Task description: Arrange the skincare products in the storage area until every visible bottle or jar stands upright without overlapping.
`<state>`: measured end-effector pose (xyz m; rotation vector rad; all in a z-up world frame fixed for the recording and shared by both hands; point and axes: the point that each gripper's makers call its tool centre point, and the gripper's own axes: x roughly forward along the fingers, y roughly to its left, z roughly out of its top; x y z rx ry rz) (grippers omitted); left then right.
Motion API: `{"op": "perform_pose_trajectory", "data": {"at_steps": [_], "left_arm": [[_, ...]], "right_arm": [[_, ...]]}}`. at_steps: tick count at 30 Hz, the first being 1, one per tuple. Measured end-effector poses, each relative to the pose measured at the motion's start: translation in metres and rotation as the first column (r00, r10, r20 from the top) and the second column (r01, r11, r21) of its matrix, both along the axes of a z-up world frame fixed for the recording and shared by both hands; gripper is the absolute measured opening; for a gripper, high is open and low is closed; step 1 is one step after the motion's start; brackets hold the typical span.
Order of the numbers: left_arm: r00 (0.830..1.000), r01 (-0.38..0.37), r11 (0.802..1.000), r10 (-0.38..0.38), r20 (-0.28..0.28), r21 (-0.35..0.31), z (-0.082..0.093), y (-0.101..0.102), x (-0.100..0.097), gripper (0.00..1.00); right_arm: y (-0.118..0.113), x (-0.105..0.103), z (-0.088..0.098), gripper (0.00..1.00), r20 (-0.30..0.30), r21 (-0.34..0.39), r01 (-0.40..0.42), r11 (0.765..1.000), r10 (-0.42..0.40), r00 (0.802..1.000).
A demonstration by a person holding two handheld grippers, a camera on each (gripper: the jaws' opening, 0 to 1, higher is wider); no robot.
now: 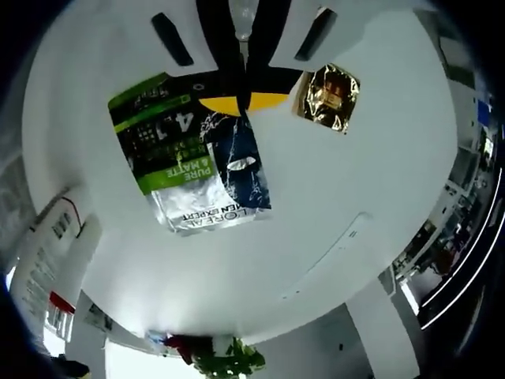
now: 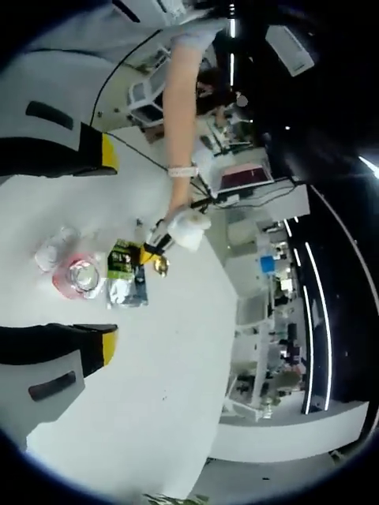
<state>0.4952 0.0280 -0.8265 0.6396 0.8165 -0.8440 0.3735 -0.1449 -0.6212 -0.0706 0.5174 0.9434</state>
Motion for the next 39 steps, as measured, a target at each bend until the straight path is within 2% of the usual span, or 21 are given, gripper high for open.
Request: {"op": "perform_pose_trajectory", "data": {"at_steps": [4, 11, 12, 13, 15, 17, 18, 20, 23, 26, 28, 29, 33, 36, 38, 39], "left_arm": [[1.0, -0.006, 1.0, 0.006, -0.001, 0.009, 0.001, -0.003, -0.006, 0.0], [1.0, -0.025, 1.0, 0.025, -0.002, -0.007, -0.002, 0.002, 0.003, 0.0], [1.0, -0.026, 1.0, 0.026, -0.001, -0.01, -0.002, 0.003, 0.004, 0.0], [1.0, -0.025, 1.0, 0.025, -0.001, -0.013, -0.003, 0.001, 0.005, 0.0], [0.999, -0.035, 0.999, 0.035, -0.003, -0.019, -0.004, -0.001, 0.007, 0.0], [0.999, -0.037, 0.999, 0.037, 0.001, -0.017, -0.005, -0.002, 0.009, 0.0], [0.999, -0.038, 0.999, 0.038, 0.005, -0.015, -0.005, -0.002, 0.009, 0.0], [0.999, -0.044, 0.999, 0.044, 0.01, -0.016, -0.006, 0.0, 0.011, 0.0], [0.999, -0.042, 0.999, 0.042, 0.011, -0.014, -0.005, 0.001, 0.012, 0.0], [0.999, -0.052, 0.998, 0.052, 0.007, -0.021, -0.005, 0.001, 0.012, 0.0], [0.998, -0.053, 0.998, 0.054, 0.012, -0.023, -0.005, 0.001, 0.012, 0.0], [0.998, -0.053, 0.998, 0.054, 0.015, -0.023, -0.005, 0.001, 0.012, 0.0], [0.998, -0.052, 0.998, 0.052, 0.02, -0.022, -0.006, 0.002, 0.015, 0.0], [0.998, -0.063, 0.997, 0.063, 0.001, -0.043, -0.006, 0.0, 0.015, 0.0], [0.997, -0.077, 0.995, 0.077, -0.005, -0.06, -0.006, 0.001, 0.013, 0.0], [0.997, -0.078, 0.995, 0.078, -0.004, -0.061, -0.006, 0.001, 0.013, 0.0]], "right_arm": [[0.004, 0.026, -0.001, 0.71, -0.032, 0.013, -0.003, 1.0, 0.003, 0.999], [0.007, 0.065, -0.005, 0.62, -0.088, 0.068, 0.005, 0.998, 0.001, 0.996], [0.003, 0.084, -0.008, 0.6, -0.125, 0.09, 0.022, 0.996, -0.01, 0.992], [0.001, 0.092, -0.01, 0.58, -0.132, 0.091, 0.023, 0.996, -0.011, 0.991], [0.002, 0.102, -0.022, 0.55, -0.173, 0.094, 0.019, 0.995, -0.003, 0.985], [0.009, 0.1, -0.035, 0.51, -0.226, 0.109, 0.001, 0.994, 0.024, 0.974], [0.009, 0.104, -0.046, 0.51, -0.264, 0.102, 0.022, 0.995, 0.006, 0.965], [0.011, 0.107, -0.06, 0.5, -0.283, 0.081, 0.011, 0.997, 0.013, 0.959], [0.015, 0.105, -0.084, 0.46, -0.347, 0.074, 0.029, 0.997, -0.002, 0.938], [0.024, 0.101, -0.106, 0.42, -0.433, 0.121, 0.063, 0.991, -0.004, 0.901], [0.025, 0.103, -0.118, 0.43, -0.467, 0.125, 0.079, 0.989, -0.012, 0.884], [0.024, 0.104, -0.123, 0.43, -0.468, 0.123, 0.079, 0.989, -0.012, 0.884], [0.025, 0.109, -0.142, 0.41, -0.567, 0.177, 0.165, 0.97, -0.037, 0.823], [0.026, 0.111, -0.155, 0.41, -0.609, 0.198, 0.209, 0.958, -0.047, 0.791], [0.029, 0.111, -0.162, 0.42, -0.62, 0.206, 0.214, 0.955, -0.041, 0.783], [0.034, 0.106, -0.163, 0.42, -0.654, 0.234, 0.222, 0.946, -0.016, 0.756]]}}
